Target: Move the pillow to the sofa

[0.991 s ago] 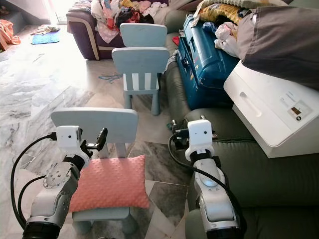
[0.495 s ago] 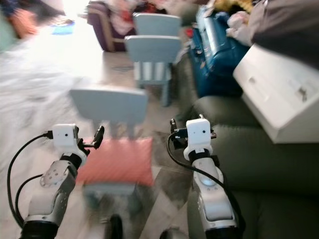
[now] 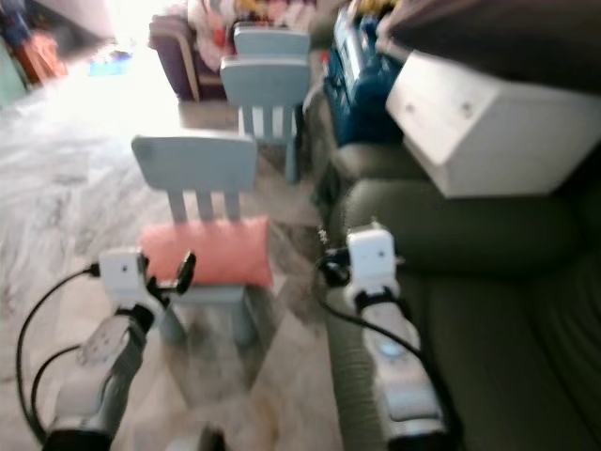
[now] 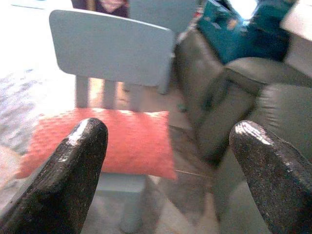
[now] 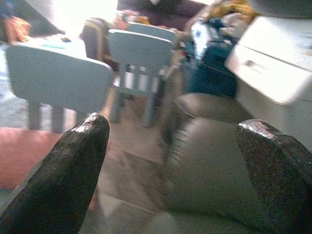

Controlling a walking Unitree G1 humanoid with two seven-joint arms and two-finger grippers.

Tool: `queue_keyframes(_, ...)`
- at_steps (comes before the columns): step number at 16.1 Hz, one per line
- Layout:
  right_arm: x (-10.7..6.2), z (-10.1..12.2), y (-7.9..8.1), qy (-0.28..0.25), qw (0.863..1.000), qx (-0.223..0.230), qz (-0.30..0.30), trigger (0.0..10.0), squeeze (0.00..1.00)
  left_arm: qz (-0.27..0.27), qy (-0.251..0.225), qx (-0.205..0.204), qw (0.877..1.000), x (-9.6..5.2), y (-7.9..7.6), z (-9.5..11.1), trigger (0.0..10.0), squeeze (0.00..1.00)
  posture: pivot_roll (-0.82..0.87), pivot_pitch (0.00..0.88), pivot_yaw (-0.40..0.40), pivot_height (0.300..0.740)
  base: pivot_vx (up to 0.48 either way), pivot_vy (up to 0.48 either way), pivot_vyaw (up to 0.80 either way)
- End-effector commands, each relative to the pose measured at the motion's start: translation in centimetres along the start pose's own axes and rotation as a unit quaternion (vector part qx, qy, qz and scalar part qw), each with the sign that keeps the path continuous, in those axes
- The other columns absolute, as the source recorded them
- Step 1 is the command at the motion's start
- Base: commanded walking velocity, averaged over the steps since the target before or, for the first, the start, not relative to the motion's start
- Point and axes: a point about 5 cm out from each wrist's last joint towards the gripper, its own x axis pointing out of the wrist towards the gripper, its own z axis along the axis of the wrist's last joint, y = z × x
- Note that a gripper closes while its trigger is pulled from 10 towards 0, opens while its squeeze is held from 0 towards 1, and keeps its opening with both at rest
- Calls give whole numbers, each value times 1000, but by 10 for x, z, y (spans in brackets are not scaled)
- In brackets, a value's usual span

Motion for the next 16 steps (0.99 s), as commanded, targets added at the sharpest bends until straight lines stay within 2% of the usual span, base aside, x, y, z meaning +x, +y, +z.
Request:
queue_keyframes(1,3,5,-1,-9,1000,3,-3,10000,0,-6,-8,3,1000,5,-2,9,10000,0,-91,86,-33,740,0,0,0)
queue_keyframes(3,3,5,-1,-8,1000,3,-3,10000,0,1,-1,-9,1000,6,0,7,10000,0,-90,87,-33,740,0,480,0)
queue_keyframes(12,3,5,0,-10,1000,4,-3,10000,0,-4,10,-11,1000,6,0,6,10000,0,-90,86,-31,740,0,480,0)
queue_keyframes(14,3,6,0,-10,1000,4,-4,10000,0,-4,7,-7,1000,7,0,7,10000,0,-90,87,-31,740,0,480,0)
queue_keyframes(16,3,6,0,-10,1000,4,-4,10000,0,1,1,8,1000,7,2,9,10000,0,-91,88,-31,740,0,126,0)
